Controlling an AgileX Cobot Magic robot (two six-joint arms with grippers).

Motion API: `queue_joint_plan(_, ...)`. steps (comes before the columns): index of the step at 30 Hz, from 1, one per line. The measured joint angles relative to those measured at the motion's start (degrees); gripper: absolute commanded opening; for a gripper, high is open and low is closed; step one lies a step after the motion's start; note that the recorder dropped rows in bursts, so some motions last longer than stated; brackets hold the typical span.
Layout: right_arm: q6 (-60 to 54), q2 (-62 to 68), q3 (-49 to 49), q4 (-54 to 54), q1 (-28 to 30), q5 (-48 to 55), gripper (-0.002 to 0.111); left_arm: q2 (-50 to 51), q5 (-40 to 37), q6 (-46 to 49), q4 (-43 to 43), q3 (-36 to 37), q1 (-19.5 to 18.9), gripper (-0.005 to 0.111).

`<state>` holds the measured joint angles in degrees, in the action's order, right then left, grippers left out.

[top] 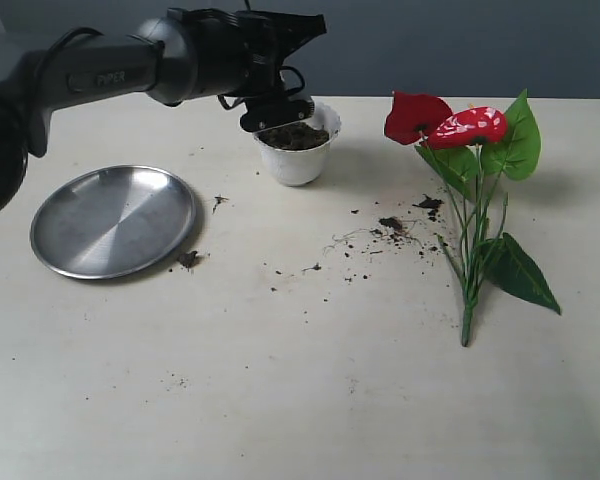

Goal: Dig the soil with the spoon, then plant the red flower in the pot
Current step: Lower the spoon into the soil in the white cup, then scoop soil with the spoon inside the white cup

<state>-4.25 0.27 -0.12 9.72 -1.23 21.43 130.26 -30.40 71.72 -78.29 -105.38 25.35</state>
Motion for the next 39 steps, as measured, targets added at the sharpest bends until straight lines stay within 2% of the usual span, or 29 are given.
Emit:
queue_joint_plan(7,0.0,0.0,0.0,0.0,0.0,0.0,0.0,0.28,1.01,-1.5,-1.83,1.26,1.23,0.001)
queue_joint_plan(13,0.0,0.0,0.0,0.0,0.0,0.0,0.0,1.92,-1.65,-10.58,-13.43,3.4,1.46,0.001)
queue_joint_plan(17,0.0,0.0,0.0,0.0,0.0,0.0,0.0,3.57,-1.94,-14.43,-16.33,3.6,1.59,0.001)
queue_joint_plan(28,0.11,0.0,0.0,0.0,0.0,0.0,0.0,4.56,-1.59,-16.21,-16.79,3.74,2.14,0.001)
queue_joint_plan(34,0.11,0.0,0.0,0.0,0.0,0.0,0.0,4.48,-0.96,-8.6,-10.8,3.62,2.28,0.001)
queue_joint_plan(39,0.11,0.0,0.0,0.0,0.0,0.0,0.0,4.26,-2.81,-7.21,-7.36,3.42,2.78,0.001)
